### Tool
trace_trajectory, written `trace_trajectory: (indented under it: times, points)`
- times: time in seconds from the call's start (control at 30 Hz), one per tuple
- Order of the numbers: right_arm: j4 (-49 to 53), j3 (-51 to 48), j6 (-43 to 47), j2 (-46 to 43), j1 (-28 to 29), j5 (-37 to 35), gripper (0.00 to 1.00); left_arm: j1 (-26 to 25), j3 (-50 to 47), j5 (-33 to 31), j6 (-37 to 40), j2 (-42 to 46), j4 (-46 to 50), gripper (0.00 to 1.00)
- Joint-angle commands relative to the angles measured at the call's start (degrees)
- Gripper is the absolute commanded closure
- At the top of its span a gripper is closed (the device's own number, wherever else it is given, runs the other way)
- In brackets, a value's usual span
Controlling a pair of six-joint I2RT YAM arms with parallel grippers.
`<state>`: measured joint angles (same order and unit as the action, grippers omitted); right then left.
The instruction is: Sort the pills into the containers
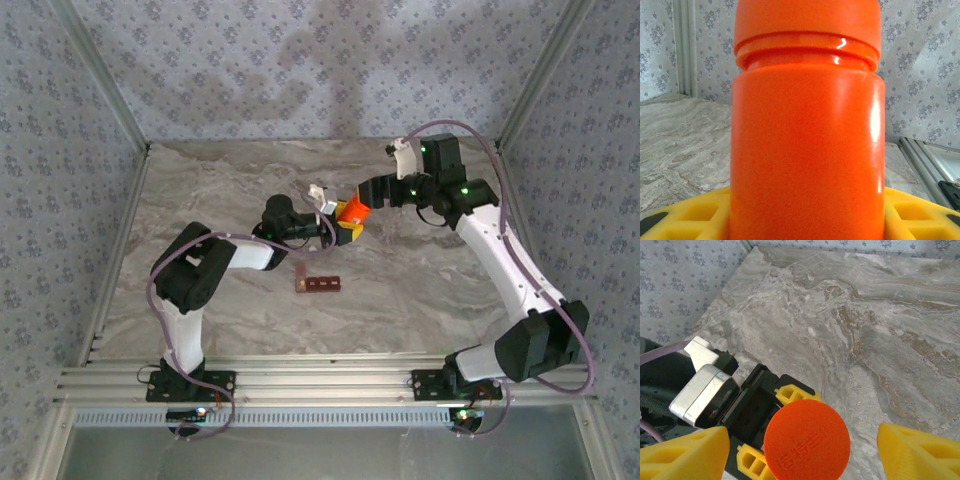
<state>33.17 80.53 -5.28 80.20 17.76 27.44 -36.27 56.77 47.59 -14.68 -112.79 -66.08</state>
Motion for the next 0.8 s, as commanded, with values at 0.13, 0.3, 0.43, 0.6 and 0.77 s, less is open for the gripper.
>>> trace_trajectory:
  times: [0.13,0.3,0.43,0.6,0.77]
  points:
    - [4.8,4.1,4.2,1.9,0.1,1.8,0.21,0.0,1.7,2.2,-0.4,0.4,-1.9,1.0]
    - [6.3,4.5,5.6,2.2,0.2,1.3,0.21,-0.1,1.9,3.1,-0.4,0.5,-1.3,1.0]
    - [6.6,4.5,6.0,2.6,0.1,1.1,0.21,-0.2,2.0,3.2,-0.2,0.4,-1.0,1.0]
    - [6.2,4.4,6.0,3.9,0.5,0.9,0.21,-0.4,2.3,3.6,-0.2,0.5,-0.7,1.0]
    - [5.7,4.8,5.5,5.1,0.8,1.3,0.22,-0.4,2.2,3.7,0.1,0.7,-0.4,1.0]
